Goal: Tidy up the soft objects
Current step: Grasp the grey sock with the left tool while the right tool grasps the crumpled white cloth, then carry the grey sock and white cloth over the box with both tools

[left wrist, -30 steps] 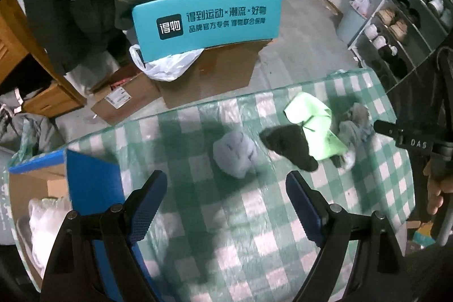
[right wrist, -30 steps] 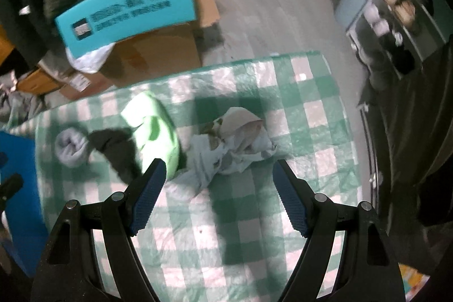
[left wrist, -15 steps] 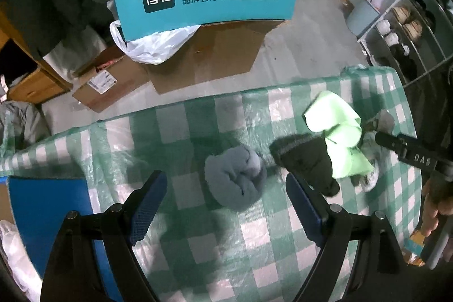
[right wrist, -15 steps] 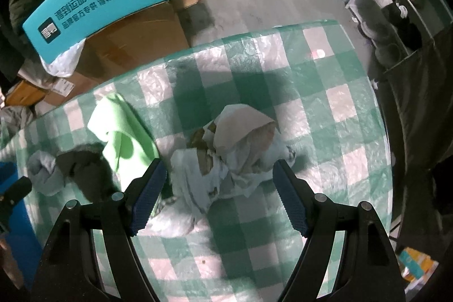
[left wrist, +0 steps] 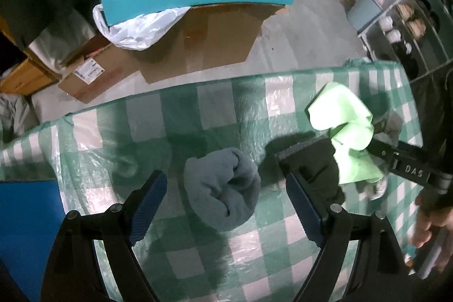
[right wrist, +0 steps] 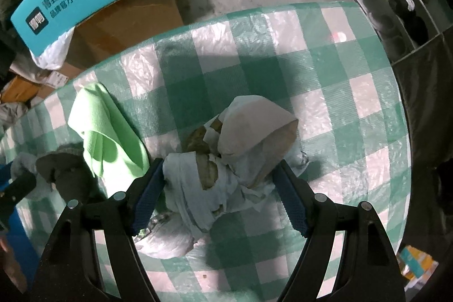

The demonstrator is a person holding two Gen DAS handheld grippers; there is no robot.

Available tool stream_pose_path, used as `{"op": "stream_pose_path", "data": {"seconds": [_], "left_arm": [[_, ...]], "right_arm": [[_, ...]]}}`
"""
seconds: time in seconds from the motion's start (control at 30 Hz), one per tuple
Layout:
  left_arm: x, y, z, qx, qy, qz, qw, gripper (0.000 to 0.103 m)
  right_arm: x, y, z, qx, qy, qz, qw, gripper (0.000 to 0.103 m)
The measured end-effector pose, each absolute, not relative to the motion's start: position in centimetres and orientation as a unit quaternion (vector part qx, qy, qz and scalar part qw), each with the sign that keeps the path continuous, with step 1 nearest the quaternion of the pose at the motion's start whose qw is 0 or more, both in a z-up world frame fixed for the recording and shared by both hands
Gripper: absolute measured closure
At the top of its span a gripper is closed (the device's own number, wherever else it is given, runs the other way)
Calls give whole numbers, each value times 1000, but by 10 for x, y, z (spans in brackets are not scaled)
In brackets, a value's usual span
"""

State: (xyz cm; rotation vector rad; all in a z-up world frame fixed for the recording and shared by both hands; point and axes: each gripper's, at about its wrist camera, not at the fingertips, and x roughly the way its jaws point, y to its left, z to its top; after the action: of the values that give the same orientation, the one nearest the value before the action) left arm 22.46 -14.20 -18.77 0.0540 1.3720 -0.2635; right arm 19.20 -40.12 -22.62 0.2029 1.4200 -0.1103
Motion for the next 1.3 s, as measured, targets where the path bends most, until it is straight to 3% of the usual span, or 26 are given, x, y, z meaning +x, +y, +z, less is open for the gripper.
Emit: {"op": "stream_pose_path", "data": {"seconds": [0.1,0.27,0.37,0.47,1.3], "left_arm": [[222,-145,-192,44,627,-123,768,17],[220,-144,-194,50,626,-125,768,52],[216,-144,-192,63,622,-124,771,66],[213,-143,-188,68,621,-126,771,72],[152,-110,-118,61,598,-132,788,75]], "right_arm": [[191,-397,-230,74,654,-46,752,31],[187,-396,-227,46,650,-48,757,49],[184,-397,-226,45,651,-45,757,57],[179,-401,-222,54,651,-43,756,60],[128,-339,-124,24,591,36,805,61]]}}
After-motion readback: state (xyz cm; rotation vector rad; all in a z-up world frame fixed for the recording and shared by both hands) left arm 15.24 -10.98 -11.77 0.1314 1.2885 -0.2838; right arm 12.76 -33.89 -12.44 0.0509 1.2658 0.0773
